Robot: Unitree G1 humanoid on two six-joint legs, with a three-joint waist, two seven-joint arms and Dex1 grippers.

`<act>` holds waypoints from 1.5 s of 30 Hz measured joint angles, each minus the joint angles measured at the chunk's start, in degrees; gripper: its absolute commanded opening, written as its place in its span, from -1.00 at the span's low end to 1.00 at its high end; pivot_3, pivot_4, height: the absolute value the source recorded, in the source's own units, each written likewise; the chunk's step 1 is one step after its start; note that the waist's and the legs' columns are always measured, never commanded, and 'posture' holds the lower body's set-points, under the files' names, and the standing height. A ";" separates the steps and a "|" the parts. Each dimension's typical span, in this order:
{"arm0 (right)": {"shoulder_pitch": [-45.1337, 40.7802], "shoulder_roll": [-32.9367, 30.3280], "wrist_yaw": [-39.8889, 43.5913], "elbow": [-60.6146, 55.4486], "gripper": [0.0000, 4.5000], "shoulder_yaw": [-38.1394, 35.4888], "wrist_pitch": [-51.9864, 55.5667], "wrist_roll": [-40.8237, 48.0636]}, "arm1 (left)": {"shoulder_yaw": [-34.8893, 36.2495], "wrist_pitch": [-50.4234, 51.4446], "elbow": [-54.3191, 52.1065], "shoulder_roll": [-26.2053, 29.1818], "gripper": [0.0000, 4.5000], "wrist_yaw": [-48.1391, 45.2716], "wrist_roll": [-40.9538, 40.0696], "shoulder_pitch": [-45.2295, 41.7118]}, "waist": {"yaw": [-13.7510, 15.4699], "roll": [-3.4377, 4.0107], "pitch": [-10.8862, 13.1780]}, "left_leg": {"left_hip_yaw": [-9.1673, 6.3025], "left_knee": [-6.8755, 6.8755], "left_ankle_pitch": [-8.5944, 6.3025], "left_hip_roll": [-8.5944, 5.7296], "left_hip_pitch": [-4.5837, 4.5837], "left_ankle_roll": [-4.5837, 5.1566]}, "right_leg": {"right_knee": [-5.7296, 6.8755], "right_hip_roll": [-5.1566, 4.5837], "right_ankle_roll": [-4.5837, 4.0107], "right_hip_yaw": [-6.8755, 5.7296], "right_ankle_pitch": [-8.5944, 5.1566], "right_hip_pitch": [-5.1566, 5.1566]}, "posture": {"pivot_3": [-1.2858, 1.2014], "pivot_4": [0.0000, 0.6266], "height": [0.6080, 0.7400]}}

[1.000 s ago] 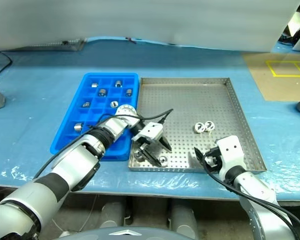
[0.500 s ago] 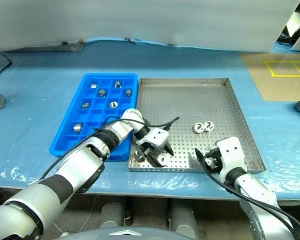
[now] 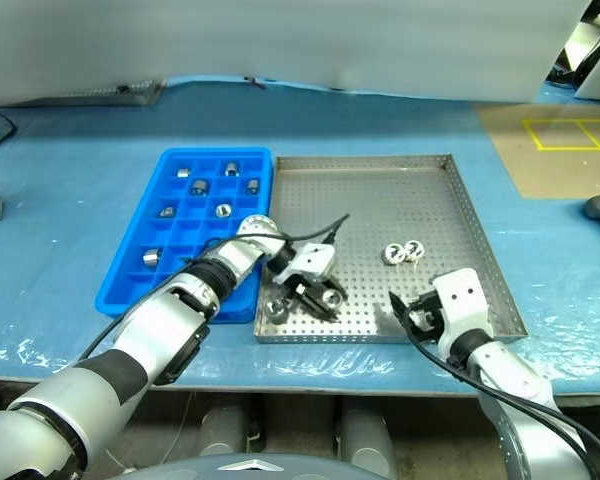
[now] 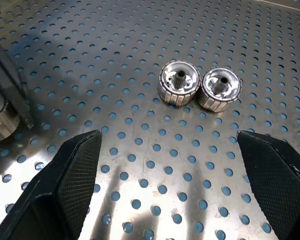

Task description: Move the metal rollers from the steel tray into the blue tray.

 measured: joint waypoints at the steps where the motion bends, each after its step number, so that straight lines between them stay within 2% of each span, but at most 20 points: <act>1: -0.40 -0.18 0.20 0.01 1.00 0.00 0.05 0.05 | 1.34 1.17 -0.02 -0.03 -0.22 0.06 -0.91 -0.42 | 0.01 0.00 0.00 | 0.00 0.00 0.00 -0.02 -0.02 0.00 | 0.00 -0.02 -0.02 0.00 0.01 -0.01 | -0.22 -0.52 1.00; 5: -5.15 -1.93 2.70 1.12 1.00 0.56 0.37 1.12 | 9.15 9.20 -3.11 1.34 -0.22 -0.23 -7.48 -3.93 | 0.09 0.00 0.00 | 0.00 0.01 0.00 -0.08 -0.03 0.04 | 0.04 -0.09 -0.06 -0.01 0.06 -0.04 | -0.14 -0.52 1.00; 11: -19.75 -4.32 8.78 9.83 1.00 6.45 -0.14 1.38 | 16.76 17.75 -13.59 8.46 -0.22 6.46 -12.64 -3.64 | 0.50 0.09 -0.04 | -0.03 -0.02 0.06 -0.05 0.05 0.01 | 0.23 -0.07 -0.13 -0.04 0.06 -0.06 | 0.03 -0.52 1.00; 16: -34.78 -3.92 16.13 20.47 1.00 14.38 -4.12 0.98 | 20.34 23.18 -22.94 15.37 -0.22 14.73 -13.85 6.70 | 2.44 0.11 -0.05 | -0.08 0.07 0.18 0.07 -0.37 0.11 | 0.50 -0.08 -0.26 -0.14 0.01 -0.47 | 0.18 -0.52 1.00; 23: -45.79 0.33 24.88 33.87 1.00 22.52 -11.06 -0.42 | 24.58 31.05 -39.34 22.21 -0.22 23.33 -16.16 19.65 | 7.40 0.08 -0.04 | -0.12 0.54 0.13 0.21 -1.15 0.16 | 1.17 -0.18 -0.47 -0.26 -0.10 -1.27 | 0.33 -0.52 1.00; 27: -49.33 3.40 27.97 38.59 1.00 24.87 -14.31 -1.21 | 26.59 32.70 -44.07 22.39 -0.22 30.44 -16.61 23.13 | 9.78 0.08 -0.04 | -0.16 1.00 0.02 0.23 -1.52 -0.03 | 1.53 -0.30 -0.56 -0.33 -0.18 -1.61 | 0.38 -0.52 1.00; 34: -50.66 5.18 30.60 42.92 1.00 25.69 -17.40 -2.51 | 26.82 32.49 -45.80 19.02 -0.22 39.25 -16.52 24.53 | 12.81 0.08 -0.04 | -0.13 1.17 0.20 0.19 -1.47 -0.28 | 1.87 -0.49 -0.43 -0.32 -0.10 -1.55 | 0.38 -0.52 1.00; 45: -49.89 5.00 30.36 43.23 1.00 25.58 -17.82 -4.09 | 25.13 31.60 -40.64 16.14 -0.22 45.54 -15.49 22.99 | 13.31 0.06 -0.03 | -0.13 1.11 0.25 0.20 -1.66 -0.34 | 1.92 -0.45 -0.39 -0.30 -0.10 -1.84 | 0.32 -0.52 1.00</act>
